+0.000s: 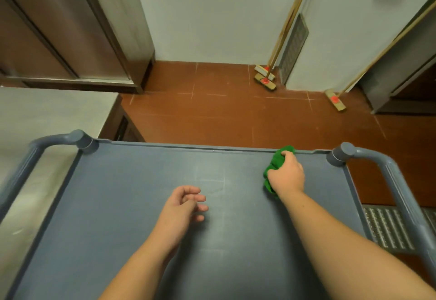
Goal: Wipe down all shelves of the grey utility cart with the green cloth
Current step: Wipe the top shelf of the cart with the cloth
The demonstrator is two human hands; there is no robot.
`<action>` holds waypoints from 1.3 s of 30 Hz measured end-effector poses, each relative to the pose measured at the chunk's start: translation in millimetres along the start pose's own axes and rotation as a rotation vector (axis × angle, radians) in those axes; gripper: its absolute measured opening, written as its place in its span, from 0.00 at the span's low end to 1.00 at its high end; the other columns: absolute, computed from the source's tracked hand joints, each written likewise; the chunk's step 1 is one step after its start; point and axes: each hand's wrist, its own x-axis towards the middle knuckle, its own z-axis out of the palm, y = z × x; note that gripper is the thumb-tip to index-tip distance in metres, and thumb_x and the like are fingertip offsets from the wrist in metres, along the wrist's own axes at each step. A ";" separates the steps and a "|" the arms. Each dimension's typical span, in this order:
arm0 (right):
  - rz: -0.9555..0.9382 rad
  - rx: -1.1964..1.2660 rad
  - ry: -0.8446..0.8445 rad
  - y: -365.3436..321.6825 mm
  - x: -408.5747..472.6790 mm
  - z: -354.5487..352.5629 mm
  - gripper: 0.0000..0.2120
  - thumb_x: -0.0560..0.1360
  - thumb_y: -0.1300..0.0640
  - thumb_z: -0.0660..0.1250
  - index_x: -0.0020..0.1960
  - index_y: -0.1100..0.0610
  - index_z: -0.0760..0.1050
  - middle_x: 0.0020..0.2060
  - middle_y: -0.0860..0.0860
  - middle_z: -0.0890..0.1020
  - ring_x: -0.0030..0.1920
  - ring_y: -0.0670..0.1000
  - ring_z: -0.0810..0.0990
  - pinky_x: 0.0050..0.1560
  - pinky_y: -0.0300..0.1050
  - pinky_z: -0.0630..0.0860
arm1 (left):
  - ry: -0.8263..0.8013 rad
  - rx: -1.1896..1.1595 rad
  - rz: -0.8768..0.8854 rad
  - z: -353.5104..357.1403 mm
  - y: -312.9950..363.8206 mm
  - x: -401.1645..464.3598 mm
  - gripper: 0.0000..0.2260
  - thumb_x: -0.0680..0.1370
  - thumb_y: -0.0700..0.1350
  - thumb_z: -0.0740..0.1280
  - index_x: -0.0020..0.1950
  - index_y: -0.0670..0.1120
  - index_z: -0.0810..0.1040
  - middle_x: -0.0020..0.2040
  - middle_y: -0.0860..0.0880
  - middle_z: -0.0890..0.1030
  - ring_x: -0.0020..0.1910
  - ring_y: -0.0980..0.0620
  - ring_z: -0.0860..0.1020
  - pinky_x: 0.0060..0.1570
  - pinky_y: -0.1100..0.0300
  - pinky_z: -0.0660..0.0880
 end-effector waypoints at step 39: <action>0.201 1.309 -0.566 -151.4 -193.4 91.9 0.29 0.66 0.67 0.64 0.67 0.61 0.71 0.57 0.62 0.80 0.46 0.56 0.82 0.41 0.47 0.81 | -0.098 0.135 0.084 -160.0 18.2 22.4 0.13 0.76 0.28 0.60 0.55 0.44 0.73 0.49 0.45 0.75 0.38 0.55 0.76 0.36 0.65 0.75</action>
